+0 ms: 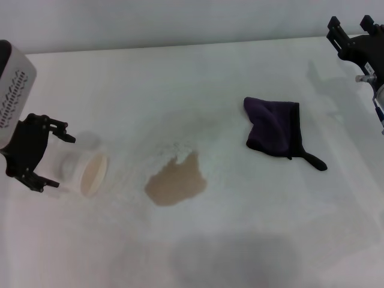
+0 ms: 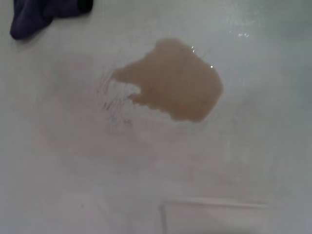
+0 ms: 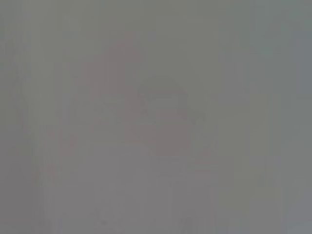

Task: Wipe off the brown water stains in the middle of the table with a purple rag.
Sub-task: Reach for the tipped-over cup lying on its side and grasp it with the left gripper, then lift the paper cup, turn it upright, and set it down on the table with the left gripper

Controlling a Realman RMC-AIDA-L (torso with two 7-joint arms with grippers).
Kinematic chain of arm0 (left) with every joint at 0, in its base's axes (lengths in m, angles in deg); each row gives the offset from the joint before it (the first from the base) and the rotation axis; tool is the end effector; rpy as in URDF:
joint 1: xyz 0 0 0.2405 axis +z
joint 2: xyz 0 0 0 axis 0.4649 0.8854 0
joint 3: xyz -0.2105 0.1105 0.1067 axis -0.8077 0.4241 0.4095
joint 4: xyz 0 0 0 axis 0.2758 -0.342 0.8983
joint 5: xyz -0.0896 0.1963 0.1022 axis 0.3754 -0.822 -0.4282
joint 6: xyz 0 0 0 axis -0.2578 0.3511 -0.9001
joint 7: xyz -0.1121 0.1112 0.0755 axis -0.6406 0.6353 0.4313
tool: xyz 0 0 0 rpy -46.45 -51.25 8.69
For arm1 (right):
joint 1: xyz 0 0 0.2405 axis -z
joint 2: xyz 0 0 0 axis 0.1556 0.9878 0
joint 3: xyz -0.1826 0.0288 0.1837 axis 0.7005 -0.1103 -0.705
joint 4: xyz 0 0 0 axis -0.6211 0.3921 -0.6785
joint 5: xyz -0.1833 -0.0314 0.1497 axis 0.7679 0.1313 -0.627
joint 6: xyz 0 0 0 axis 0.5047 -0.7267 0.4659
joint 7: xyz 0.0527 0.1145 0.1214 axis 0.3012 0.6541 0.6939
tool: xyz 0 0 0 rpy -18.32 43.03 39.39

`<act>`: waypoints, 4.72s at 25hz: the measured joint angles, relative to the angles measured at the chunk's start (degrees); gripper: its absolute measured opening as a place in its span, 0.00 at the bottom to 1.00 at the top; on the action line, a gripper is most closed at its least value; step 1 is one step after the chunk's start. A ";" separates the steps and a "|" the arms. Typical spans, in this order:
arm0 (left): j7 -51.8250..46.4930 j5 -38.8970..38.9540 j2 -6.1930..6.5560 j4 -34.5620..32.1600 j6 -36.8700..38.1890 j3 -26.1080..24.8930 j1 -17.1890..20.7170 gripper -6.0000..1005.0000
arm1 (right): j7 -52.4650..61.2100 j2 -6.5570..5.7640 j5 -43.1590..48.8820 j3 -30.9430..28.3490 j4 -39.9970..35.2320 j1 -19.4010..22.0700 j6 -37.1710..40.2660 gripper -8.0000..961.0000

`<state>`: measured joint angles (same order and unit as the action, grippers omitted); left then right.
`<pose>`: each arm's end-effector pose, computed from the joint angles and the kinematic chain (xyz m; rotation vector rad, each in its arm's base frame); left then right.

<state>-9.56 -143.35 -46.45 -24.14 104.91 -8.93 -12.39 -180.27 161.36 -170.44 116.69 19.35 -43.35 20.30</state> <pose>-0.2364 0.4183 -0.0040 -2.9344 0.7431 0.6515 0.3652 0.4141 -0.0029 -1.5287 0.7190 0.7224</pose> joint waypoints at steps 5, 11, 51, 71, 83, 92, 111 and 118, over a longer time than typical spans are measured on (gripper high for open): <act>0.74 -0.70 -0.77 2.13 -3.37 -0.01 0.13 0.88 | 0.00 0.00 0.00 0.00 0.00 0.23 0.00 0.80; 2.58 -0.77 -1.29 4.57 -6.20 -0.28 0.18 0.88 | 0.00 0.00 0.00 0.00 0.00 0.35 0.00 0.80; 2.33 41.04 -6.96 14.74 -35.45 -4.62 9.48 0.77 | 0.14 -0.18 0.62 0.82 -2.93 0.66 1.30 0.80; 33.54 110.52 -8.23 56.85 -21.76 -3.76 11.52 0.78 | 0.27 -0.54 0.61 0.88 -8.77 0.05 4.37 0.80; 46.79 109.57 -8.49 62.24 -22.07 -3.72 10.19 0.78 | 0.53 -0.33 0.61 0.87 -8.44 -0.30 5.22 0.80; 47.42 104.50 -8.43 62.14 -25.35 -3.70 10.11 0.78 | 0.62 -0.17 0.61 0.87 -8.41 -0.35 5.21 0.80; 47.15 104.55 -8.39 63.07 -25.16 -4.46 13.71 0.80 | 0.62 -0.18 0.61 0.87 -8.51 -1.14 5.18 0.80; 46.90 104.47 -8.48 63.36 -24.52 -4.41 14.33 0.86 | 0.62 -0.18 0.61 0.87 -8.41 -1.11 5.15 0.80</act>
<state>37.34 -38.89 -54.92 39.23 80.39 -13.34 1.94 -179.65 161.18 -169.83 117.57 10.95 -44.46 25.45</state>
